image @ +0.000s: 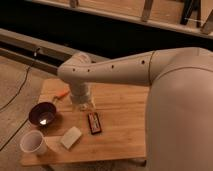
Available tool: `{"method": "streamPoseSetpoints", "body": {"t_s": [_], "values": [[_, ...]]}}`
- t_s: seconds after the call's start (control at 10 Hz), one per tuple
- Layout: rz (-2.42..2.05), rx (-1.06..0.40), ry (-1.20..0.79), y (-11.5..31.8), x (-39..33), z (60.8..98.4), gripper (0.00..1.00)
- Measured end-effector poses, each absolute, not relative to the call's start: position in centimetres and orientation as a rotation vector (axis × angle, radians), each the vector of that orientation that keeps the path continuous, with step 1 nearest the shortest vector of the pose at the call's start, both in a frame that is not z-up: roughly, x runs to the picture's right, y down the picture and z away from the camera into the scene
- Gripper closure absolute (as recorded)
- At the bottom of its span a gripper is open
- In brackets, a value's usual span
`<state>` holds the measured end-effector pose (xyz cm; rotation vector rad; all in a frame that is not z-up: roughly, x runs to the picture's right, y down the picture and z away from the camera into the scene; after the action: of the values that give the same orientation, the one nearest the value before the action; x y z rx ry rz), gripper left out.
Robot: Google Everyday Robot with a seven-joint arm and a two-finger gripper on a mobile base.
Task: Knock the bottle over
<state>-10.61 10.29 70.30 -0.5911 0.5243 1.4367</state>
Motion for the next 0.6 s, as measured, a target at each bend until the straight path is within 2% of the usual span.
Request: {"method": "streamPoseSetpoints", "body": {"t_s": [0.6], "values": [[1.348,-0.53,0.505,10.03,-10.67,70.87,0.35]]}}
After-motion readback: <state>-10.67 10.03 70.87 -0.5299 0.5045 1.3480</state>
